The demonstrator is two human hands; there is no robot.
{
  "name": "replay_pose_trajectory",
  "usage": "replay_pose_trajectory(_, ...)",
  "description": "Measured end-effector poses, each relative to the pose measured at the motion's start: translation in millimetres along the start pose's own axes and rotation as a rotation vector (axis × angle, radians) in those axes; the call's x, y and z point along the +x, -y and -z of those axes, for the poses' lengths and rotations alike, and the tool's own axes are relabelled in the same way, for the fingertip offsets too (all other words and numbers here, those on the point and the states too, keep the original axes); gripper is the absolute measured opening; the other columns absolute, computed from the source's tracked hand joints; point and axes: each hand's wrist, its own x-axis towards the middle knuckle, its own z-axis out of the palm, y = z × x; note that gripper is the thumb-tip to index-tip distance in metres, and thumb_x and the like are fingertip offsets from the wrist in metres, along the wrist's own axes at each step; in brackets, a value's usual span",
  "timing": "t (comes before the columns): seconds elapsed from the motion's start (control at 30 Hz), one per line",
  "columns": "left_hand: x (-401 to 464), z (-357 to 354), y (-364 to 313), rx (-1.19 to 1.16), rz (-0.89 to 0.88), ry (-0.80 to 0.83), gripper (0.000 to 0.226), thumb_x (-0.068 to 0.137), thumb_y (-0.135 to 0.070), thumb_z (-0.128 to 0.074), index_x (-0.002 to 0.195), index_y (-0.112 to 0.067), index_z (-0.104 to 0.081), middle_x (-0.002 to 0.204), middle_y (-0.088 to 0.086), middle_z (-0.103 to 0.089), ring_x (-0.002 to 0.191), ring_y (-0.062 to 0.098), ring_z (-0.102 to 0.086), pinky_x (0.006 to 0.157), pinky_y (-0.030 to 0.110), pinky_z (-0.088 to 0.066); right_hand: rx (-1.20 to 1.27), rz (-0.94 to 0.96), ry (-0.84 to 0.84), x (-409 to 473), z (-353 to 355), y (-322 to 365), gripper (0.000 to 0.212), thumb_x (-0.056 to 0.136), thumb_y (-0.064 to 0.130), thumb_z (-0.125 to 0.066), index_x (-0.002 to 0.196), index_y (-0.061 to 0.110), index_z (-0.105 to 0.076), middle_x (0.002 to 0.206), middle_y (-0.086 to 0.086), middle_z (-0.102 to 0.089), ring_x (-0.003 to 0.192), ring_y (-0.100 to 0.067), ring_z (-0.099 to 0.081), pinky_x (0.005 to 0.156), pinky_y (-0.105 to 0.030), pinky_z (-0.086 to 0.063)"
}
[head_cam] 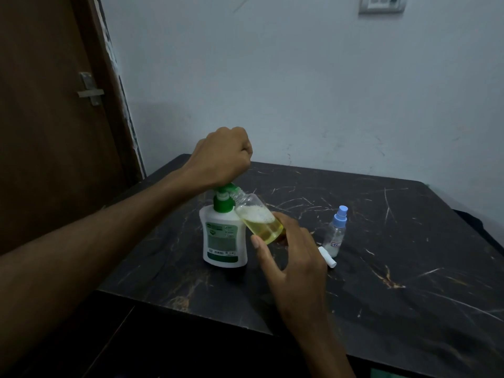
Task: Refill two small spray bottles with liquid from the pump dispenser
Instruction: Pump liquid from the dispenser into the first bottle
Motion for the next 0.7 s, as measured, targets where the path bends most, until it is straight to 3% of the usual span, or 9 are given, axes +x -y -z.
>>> replay_pose_trajectory(0.13, -0.3, -3.2, -2.1, -0.055, 0.012, -0.025, 0.035, 0.068, 0.001, -0.047, 0.042, -0.017, -0.034, 0.033, -0.002, -0.036, 0.041, 0.012, -0.029, 0.052, 0.025, -0.029, -0.009, -0.002, -0.025, 0.2, -0.3, 0.1, 0.048, 0.098, 0.051, -0.061, 0.135, 0.021, -0.060, 0.114, 0.013, -0.064, 0.101, 0.006, -0.054, 0.091, -0.003, -0.038)
replay_pose_trajectory(0.2, -2.7, -5.6, -0.3, -0.064, -0.011, -0.010, 0.025, 0.063, -0.005, -0.042, 0.043, -0.015, -0.032, 0.038, -0.004, -0.027, 0.042, 0.014, -0.026, 0.051, 0.028, -0.030, -0.015, -0.004, -0.015, 0.0, 0.0, 0.3, 0.050, 0.098, 0.052, -0.059, 0.136, 0.021, -0.060, 0.114, 0.011, -0.065, 0.101, 0.005, -0.055, 0.091, -0.003, -0.039)
replay_pose_trajectory(0.3, -4.4, -1.7, -0.4, -0.051, -0.029, 0.005, 0.017, 0.058, -0.009, -0.040, 0.043, -0.014, -0.034, 0.040, -0.005, -0.027, 0.043, 0.017, -0.027, 0.050, 0.029, -0.032, -0.018, -0.005, 0.011, 0.4, 0.1, 0.4, 0.050, 0.098, 0.052, -0.059, 0.137, 0.020, -0.059, 0.116, 0.008, -0.067, 0.103, 0.003, -0.057, 0.091, -0.006, -0.041)
replay_pose_trajectory(0.43, -0.7, 2.2, -7.0, -0.052, -0.013, -0.006, 0.036, 0.069, 0.001, -0.048, 0.041, -0.016, -0.037, 0.034, -0.007, -0.045, 0.041, 0.011, -0.033, 0.050, 0.025, -0.030, -0.001, -0.013, 0.011, 0.6, 0.5, 0.6, 0.047, 0.098, 0.050, -0.061, 0.135, 0.022, -0.060, 0.116, 0.010, -0.066, 0.103, 0.002, -0.058, 0.090, -0.009, -0.044)
replay_pose_trajectory(0.7, -3.5, -1.2, -3.9, -0.042, -0.012, 0.029, 0.023, 0.064, -0.003, -0.045, 0.043, -0.012, -0.039, 0.036, -0.004, -0.031, 0.041, 0.015, -0.031, 0.051, 0.027, -0.036, -0.013, -0.019, 0.019, 0.7, 0.1, 0.0, 0.046, 0.099, 0.052, -0.059, 0.135, 0.024, -0.059, 0.113, 0.011, -0.066, 0.101, 0.003, -0.058, 0.087, -0.010, -0.045)
